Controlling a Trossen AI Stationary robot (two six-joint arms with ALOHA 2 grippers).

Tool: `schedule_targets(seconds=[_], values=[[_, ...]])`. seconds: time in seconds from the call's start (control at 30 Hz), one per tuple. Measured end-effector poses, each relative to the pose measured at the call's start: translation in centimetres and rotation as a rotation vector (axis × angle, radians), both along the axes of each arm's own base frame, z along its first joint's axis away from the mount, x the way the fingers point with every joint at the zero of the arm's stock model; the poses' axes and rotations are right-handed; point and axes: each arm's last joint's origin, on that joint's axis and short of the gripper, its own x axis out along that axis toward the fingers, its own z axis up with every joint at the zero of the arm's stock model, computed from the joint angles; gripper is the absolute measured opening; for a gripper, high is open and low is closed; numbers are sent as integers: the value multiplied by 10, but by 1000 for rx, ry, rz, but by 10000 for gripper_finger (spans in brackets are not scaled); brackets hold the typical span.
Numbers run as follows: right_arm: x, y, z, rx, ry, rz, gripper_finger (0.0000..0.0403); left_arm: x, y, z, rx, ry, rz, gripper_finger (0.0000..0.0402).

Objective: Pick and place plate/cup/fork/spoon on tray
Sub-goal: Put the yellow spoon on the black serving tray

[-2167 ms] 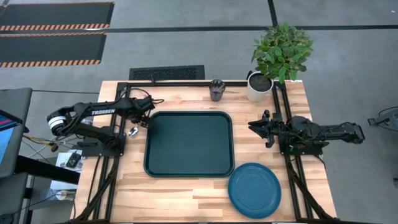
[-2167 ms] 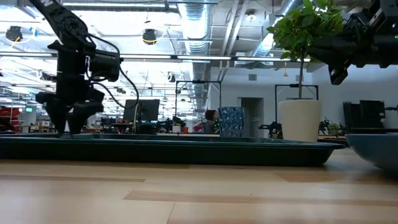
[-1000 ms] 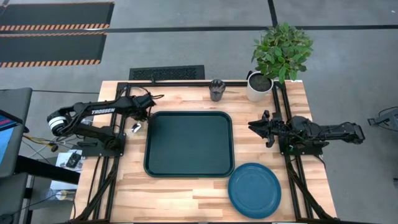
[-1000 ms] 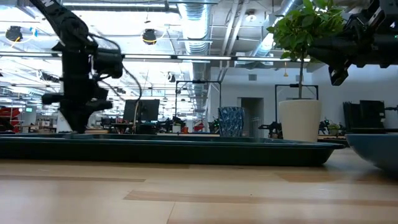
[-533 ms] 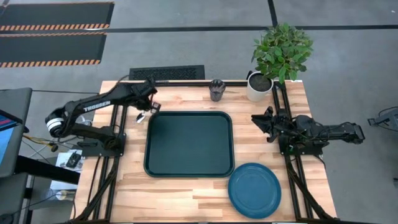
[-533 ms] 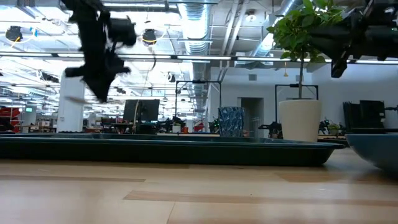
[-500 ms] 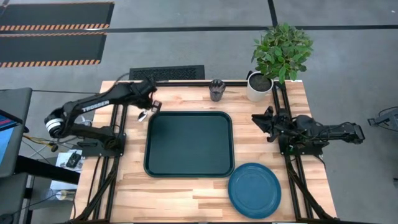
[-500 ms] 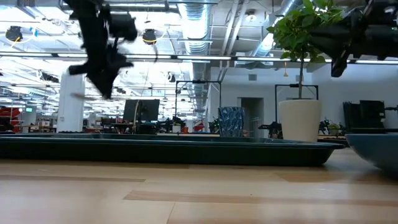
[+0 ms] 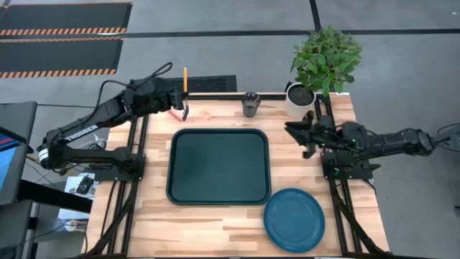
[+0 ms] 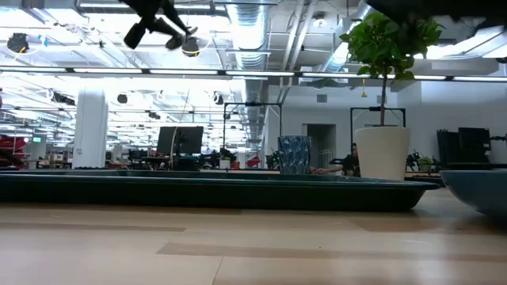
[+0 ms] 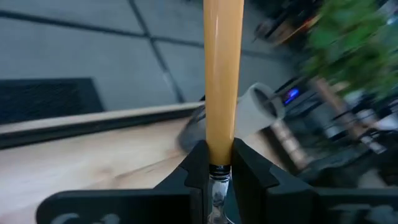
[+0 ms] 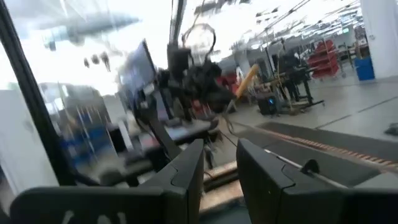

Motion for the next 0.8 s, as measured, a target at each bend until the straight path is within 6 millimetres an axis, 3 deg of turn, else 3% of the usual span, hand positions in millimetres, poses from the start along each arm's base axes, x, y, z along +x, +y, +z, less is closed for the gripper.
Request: schedule_targets(seconds=[0.17, 0.5, 0.63, 0.8], values=[[60, 6, 35, -140, 218, -116, 123, 9, -16, 10, 44, -108, 51, 29], [179, 21, 37, -330, 380, -240, 123, 32, -43, 12, 114, -163, 129, 35], [212, 22, 38, -317, 362, -310, 131, 45, -51, 8, 132, -156, 109, 34], [236, 24, 38, -290, 354, -311, 140, 56, -60, 6, 138, -175, 83, 36]])
